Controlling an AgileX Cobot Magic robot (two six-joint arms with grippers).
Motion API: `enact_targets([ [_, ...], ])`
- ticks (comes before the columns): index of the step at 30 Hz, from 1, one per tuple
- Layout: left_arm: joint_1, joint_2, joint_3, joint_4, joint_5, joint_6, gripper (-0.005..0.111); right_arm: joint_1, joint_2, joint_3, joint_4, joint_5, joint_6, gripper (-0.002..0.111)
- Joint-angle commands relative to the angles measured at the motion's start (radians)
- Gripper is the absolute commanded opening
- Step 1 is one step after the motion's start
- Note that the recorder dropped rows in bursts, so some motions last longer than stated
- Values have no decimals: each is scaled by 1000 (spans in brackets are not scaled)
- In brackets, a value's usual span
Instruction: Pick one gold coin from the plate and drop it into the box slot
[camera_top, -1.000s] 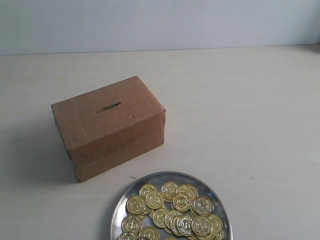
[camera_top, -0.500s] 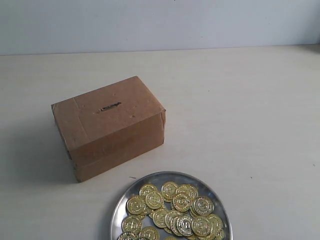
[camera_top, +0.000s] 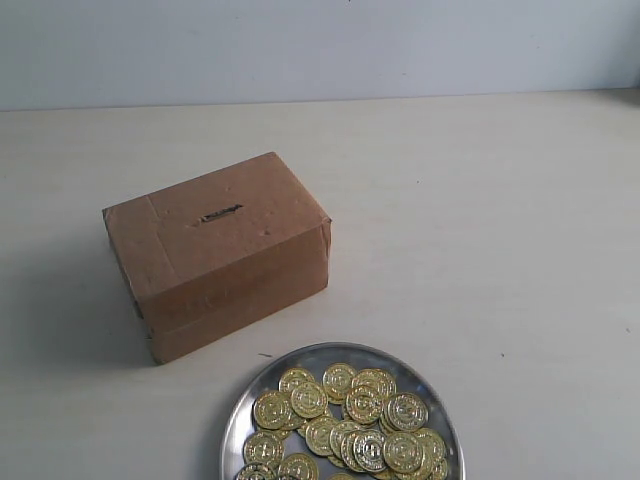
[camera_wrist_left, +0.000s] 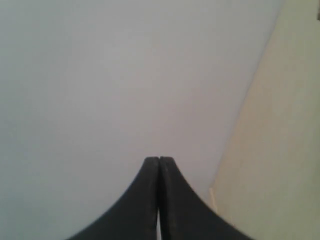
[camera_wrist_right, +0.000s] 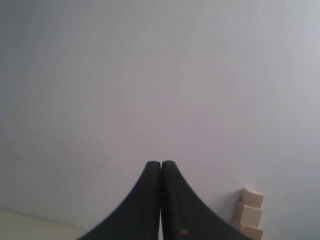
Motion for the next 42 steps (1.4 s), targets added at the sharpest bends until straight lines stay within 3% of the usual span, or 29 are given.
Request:
enact_targets([
  [1, 0, -4, 3, -2, 119, -4, 0, -5, -4, 4, 65, 84, 0, 0],
  [10, 0, -4, 3, -12, 300, -4, 0, -5, -4, 4, 66, 257, 0, 0],
  [14, 0, -4, 3, -12, 293, -4, 0, -5, -4, 4, 66, 389, 0, 0],
  [23, 0, -4, 3, -14, 282, -60, 0, -5, -4, 4, 66, 427, 0, 0],
  [25, 0, -4, 3, -14, 278, -150, 0, -5, -4, 4, 66, 464, 0, 0],
  [28, 0, -4, 3, -28, 263, -465, 0, -5, -4, 4, 82, 482, 0, 0],
  [34, 0, -4, 3, -305, 277, -920, 0, -5, -4, 4, 195, 506, 41, 0],
  [37, 0, -4, 3, -336, 281, -1033, 0, -5, -4, 4, 195, 507, 71, 0],
  [42, 0, -4, 3, -322, 283, -1031, 0, -5, -4, 4, 195, 507, 71, 0],
])
